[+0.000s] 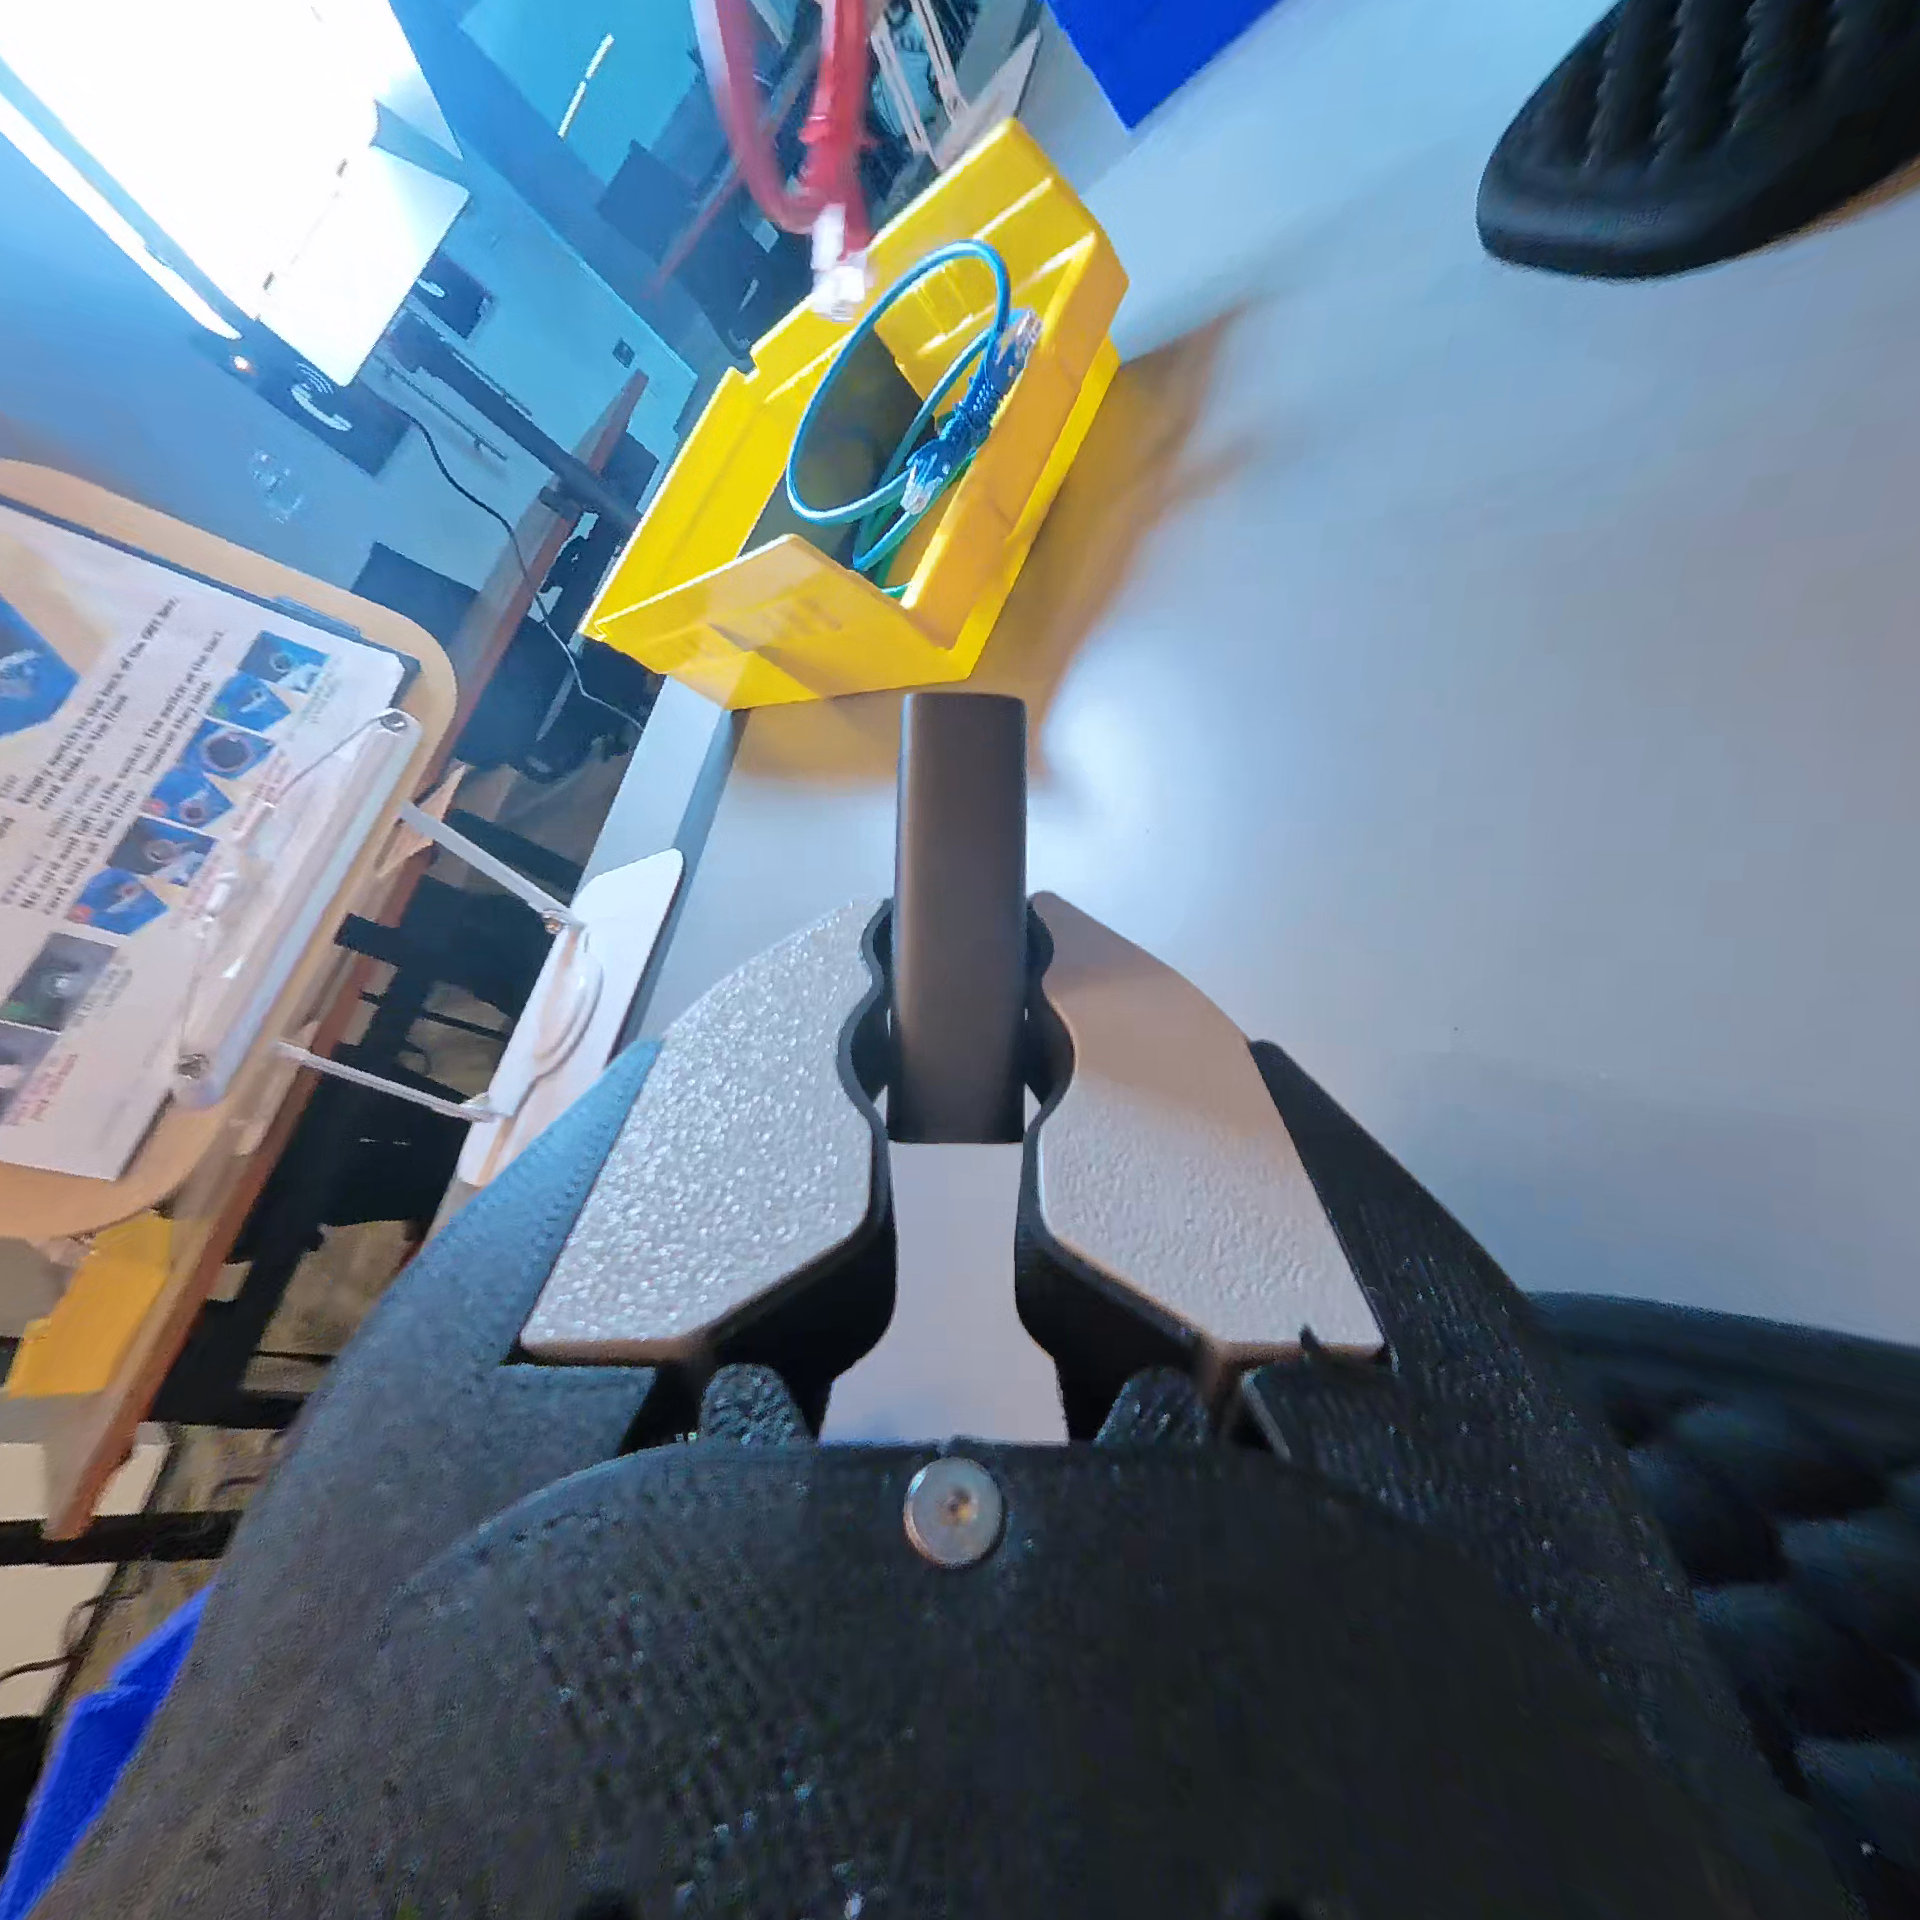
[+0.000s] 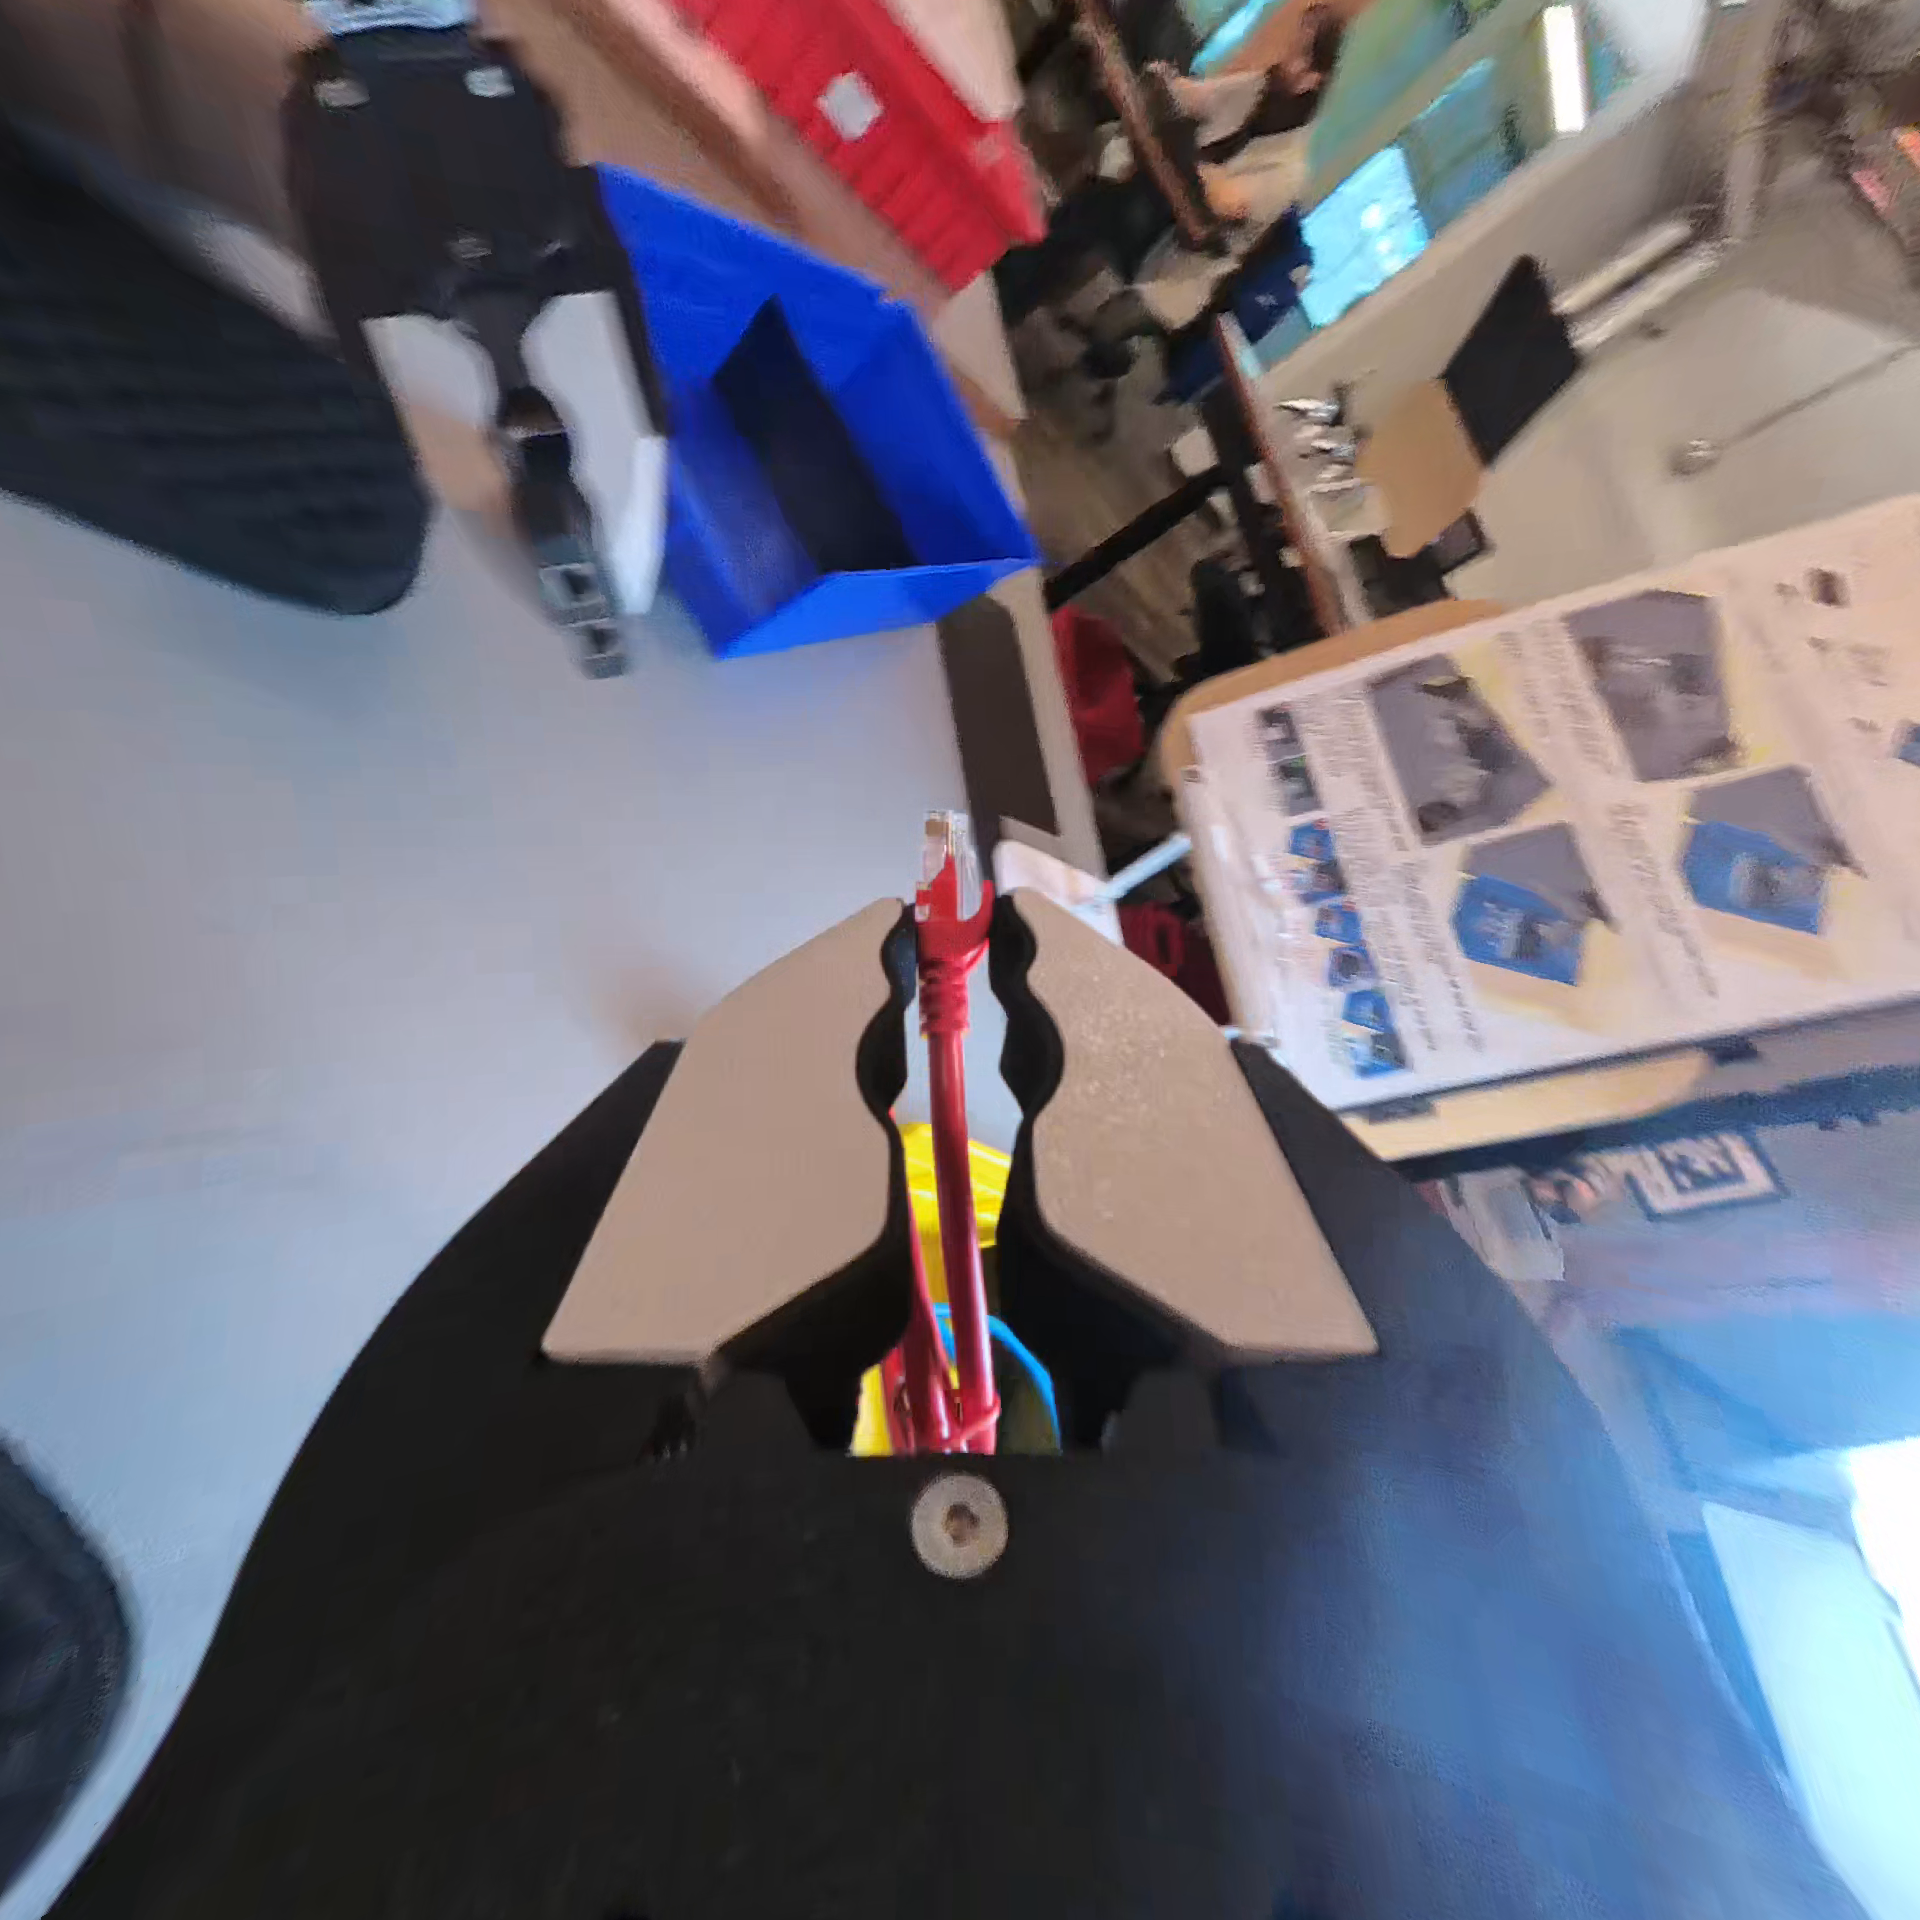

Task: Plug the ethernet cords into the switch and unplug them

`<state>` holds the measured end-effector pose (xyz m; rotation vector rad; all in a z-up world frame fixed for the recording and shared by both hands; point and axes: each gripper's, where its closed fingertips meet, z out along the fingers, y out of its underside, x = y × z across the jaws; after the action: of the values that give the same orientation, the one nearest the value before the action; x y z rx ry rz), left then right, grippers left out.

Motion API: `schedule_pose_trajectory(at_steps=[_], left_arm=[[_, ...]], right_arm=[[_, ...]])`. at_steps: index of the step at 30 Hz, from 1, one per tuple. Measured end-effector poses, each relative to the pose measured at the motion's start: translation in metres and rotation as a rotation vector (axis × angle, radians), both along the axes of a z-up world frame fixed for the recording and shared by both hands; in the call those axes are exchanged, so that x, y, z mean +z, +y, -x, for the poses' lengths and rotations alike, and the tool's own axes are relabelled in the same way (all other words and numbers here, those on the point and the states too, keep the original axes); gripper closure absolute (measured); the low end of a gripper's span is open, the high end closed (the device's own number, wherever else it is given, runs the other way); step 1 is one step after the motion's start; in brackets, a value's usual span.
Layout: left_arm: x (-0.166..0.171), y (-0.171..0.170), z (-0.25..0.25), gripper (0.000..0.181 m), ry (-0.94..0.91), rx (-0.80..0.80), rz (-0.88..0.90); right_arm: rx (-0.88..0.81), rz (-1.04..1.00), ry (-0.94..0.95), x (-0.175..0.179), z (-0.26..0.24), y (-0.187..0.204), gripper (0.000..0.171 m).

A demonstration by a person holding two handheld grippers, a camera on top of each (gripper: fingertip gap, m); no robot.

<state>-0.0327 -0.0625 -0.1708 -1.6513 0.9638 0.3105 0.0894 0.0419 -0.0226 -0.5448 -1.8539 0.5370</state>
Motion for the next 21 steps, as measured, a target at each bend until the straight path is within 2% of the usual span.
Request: schedule_pose_trajectory(at_steps=[2, 4, 6, 10, 12, 15, 17, 19, 21], left_arm=[[-0.003, 0.0, 0.0, 0.16, -0.033, 0.004, 0.011], [-0.006, 0.002, 0.001, 0.16, -0.06, 0.013, 0.019], [-0.009, 0.003, 0.0, 0.16, -0.098, 0.007, 0.032], [-0.012, 0.005, -0.003, 0.16, -0.137, 0.003, 0.047], [-0.013, 0.005, -0.004, 0.16, -0.142, 0.002, 0.052], [-0.016, 0.005, -0.006, 0.16, -0.137, -0.002, 0.06], [-0.019, 0.005, -0.007, 0.16, -0.138, -0.006, 0.069], [-0.021, 0.006, -0.007, 0.16, -0.141, -0.007, 0.075], [-0.022, 0.006, -0.009, 0.16, -0.161, -0.017, 0.08]], right_arm=[[-0.066, 0.02, 0.068, 0.025, 0.006, 0.026, 0.157], [-0.154, 0.165, 0.062, 0.034, 0.017, 0.054, 0.157], [-0.223, 0.361, 0.032, 0.028, 0.031, 0.08, 0.157], [-0.37, 0.862, -0.033, -0.011, 0.055, 0.141, 0.157], [-0.509, 0.991, -0.075, -0.048, 0.06, 0.184, 0.157], [-0.721, 0.896, -0.182, -0.106, 0.052, 0.236, 0.153], [-0.877, 0.651, -0.293, -0.135, 0.035, 0.263, 0.151], [-0.981, 0.353, -0.36, -0.147, 0.019, 0.281, 0.147], [-1.016, 0.222, -0.362, -0.142, 0.013, 0.284, 0.135]])
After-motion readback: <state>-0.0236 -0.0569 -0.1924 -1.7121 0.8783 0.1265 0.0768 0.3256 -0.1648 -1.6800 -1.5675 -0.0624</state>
